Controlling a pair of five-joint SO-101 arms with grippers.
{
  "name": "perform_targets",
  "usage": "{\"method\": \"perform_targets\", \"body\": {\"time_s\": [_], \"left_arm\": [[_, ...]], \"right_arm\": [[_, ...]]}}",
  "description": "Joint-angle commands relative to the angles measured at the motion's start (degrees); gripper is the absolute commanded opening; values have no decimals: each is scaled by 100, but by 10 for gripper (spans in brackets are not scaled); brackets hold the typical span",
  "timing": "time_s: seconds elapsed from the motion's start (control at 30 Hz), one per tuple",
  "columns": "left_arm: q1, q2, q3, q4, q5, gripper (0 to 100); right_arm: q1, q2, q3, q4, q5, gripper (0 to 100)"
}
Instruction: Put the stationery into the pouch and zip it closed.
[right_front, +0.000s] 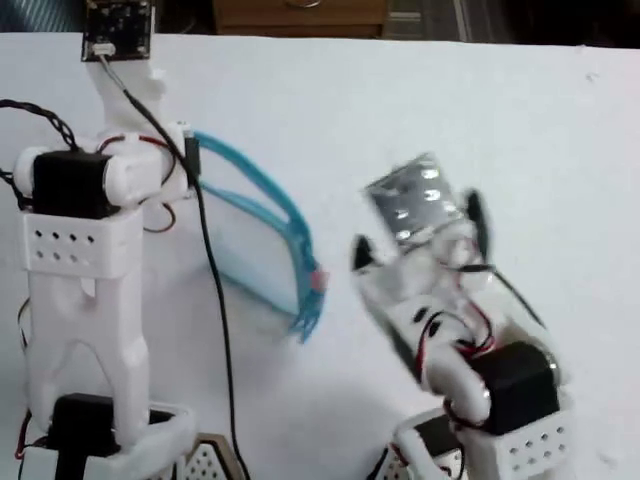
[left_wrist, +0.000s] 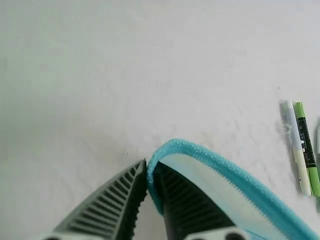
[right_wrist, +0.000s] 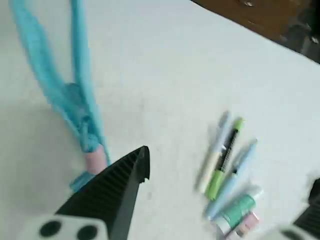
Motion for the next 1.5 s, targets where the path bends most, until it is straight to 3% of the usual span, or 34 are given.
{"method": "perform_targets", "body": {"time_s": [0.0, 0.1, 0.33, 0.63, 1.17, 1.27, 1.47], "left_arm": [[-48, 365, 70, -26, 53, 22], [-31, 760, 62, -18, 53, 22], [-57, 1288, 26, 26, 53, 22], [-22, 1288, -316, 193, 53, 22], [-57, 1288, -369, 229, 18, 22], [-57, 1288, -369, 229, 9, 23], [-66, 1288, -369, 229, 9, 23]], "right_arm": [[998, 13, -149, 163, 18, 471], [1323, 611, -158, -31, -264, 447], [1376, 3697, -1538, -154, -589, 252], [1332, 7521, -4273, 171, -589, 365], [1305, 12084, -8712, 1015, -571, 360], [1332, 12585, -9204, 1086, -554, 281], [1393, 13007, -9802, 1385, -308, 16]]}}
